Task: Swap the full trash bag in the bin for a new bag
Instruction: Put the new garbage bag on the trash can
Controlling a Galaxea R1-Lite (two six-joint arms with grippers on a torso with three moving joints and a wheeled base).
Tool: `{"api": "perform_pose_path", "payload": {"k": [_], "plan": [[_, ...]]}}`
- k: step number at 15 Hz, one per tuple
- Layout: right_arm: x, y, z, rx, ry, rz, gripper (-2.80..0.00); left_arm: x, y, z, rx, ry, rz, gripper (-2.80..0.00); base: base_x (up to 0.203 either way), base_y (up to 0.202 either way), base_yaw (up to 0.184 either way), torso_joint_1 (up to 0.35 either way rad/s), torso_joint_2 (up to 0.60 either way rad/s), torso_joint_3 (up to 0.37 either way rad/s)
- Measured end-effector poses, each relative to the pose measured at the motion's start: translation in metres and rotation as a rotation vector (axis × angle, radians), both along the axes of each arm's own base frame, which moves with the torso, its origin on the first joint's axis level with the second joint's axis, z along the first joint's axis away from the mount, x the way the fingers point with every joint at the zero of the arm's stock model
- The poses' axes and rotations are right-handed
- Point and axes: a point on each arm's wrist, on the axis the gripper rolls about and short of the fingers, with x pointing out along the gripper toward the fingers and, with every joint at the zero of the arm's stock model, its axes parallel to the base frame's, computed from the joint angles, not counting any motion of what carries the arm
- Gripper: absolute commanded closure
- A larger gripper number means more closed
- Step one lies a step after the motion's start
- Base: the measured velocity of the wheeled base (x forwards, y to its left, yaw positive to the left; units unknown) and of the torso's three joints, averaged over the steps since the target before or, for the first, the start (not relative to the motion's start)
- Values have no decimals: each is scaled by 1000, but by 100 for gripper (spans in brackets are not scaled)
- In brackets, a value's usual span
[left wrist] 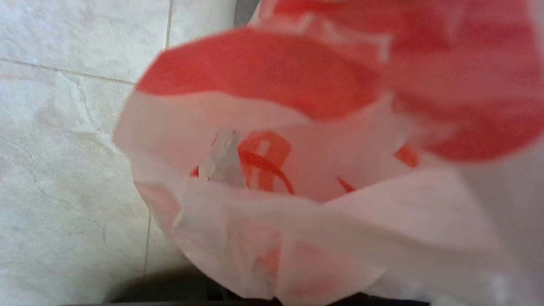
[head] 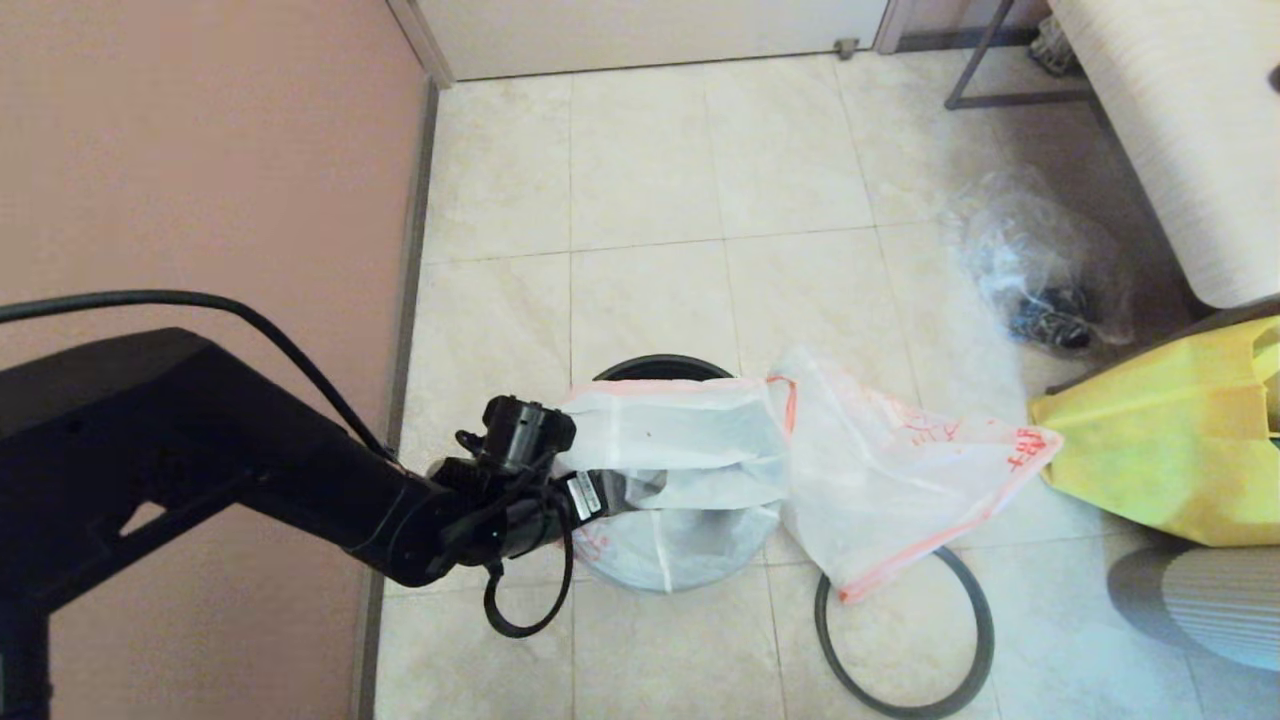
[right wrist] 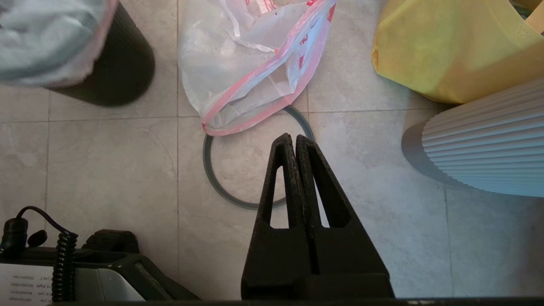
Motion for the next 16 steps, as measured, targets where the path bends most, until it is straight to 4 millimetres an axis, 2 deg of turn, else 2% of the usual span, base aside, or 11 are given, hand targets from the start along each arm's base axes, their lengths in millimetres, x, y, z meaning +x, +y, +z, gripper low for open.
{"api": "perform_pose_path", "payload": {"k": [4,6,9,12,14,16], "plan": [[-2,0,1,-34,22,-8,0,5,14,5,-39,1,3,0,0,0,0,0,0,0],[-6,0,13,-35,30,-12,0,8,18,6,-49,2,5,0,0,0,0,0,0,0],[-11,0,55,-34,1,-7,0,8,19,7,-52,2,7,0,0,0,0,0,0,0],[1,1,105,-28,16,40,0,5,18,8,-51,2,-1,0,0,0,0,0,0,0],[22,3,143,-14,56,93,0,4,17,7,-50,4,-5,0,0,0,0,0,0,0],[55,5,180,13,114,159,0,2,12,4,-46,12,-19,0,0,0,0,0,0,0]]}}
